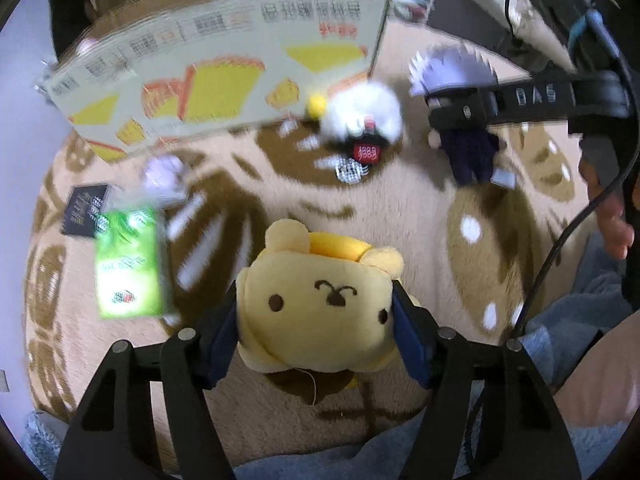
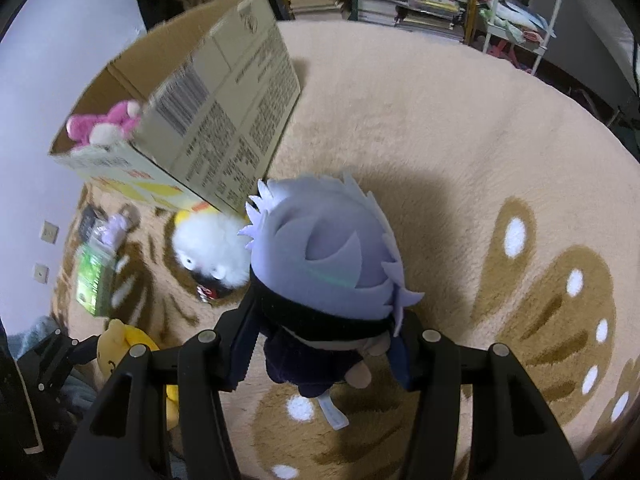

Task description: Organize soft objects

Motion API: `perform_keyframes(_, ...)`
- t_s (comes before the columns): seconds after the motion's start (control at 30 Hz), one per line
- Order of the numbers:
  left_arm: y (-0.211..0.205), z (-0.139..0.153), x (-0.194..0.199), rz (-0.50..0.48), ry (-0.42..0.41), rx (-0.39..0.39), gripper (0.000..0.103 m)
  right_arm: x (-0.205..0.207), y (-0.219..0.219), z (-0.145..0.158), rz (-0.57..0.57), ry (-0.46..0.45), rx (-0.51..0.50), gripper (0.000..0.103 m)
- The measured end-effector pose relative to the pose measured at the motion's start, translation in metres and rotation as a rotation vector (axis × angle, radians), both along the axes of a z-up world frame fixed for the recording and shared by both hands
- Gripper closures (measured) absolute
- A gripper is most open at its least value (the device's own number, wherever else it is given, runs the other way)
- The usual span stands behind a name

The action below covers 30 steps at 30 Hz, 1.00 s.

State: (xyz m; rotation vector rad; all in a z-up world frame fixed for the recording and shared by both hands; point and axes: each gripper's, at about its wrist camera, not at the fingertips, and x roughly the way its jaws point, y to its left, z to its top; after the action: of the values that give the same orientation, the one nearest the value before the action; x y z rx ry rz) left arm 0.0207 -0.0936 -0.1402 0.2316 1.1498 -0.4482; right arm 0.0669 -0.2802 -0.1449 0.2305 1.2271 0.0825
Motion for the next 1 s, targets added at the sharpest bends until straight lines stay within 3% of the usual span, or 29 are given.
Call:
perform_keyframes(0.13, 0.017, 0.022, -0.001, 0.052, -0.135, -0.032, 0.035, -0.007, 0.002, 0.023, 0.008, -0.068, -0.014, 0.045)
perform_keyframes(0.43, 0.032, 0.086, 0.003, 0.127, -0.45, -0.072, 0.034, -0.022, 0.005, 0.09, 0.018, -0.353, -0.08, 0.045)
perform_keyframes(0.63, 0.054, 0.119, 0.031, 0.179, -0.512, -0.103, 0.034, -0.026, 0.017, 0.116, 0.034, -0.444, -0.064, 0.045)
perform_keyframes(0.83, 0.062, 0.156, 0.051, 0.156, -0.615, -0.101, 0.033, -0.02, 0.032, 0.142, 0.048, -0.517, -0.097, 0.045)
perform_keyframes(1.0, 0.063, 0.18, 0.069, 0.149, -0.653, -0.124, 0.033, -0.01, 0.046, 0.161, 0.045, -0.561, -0.078, 0.044)
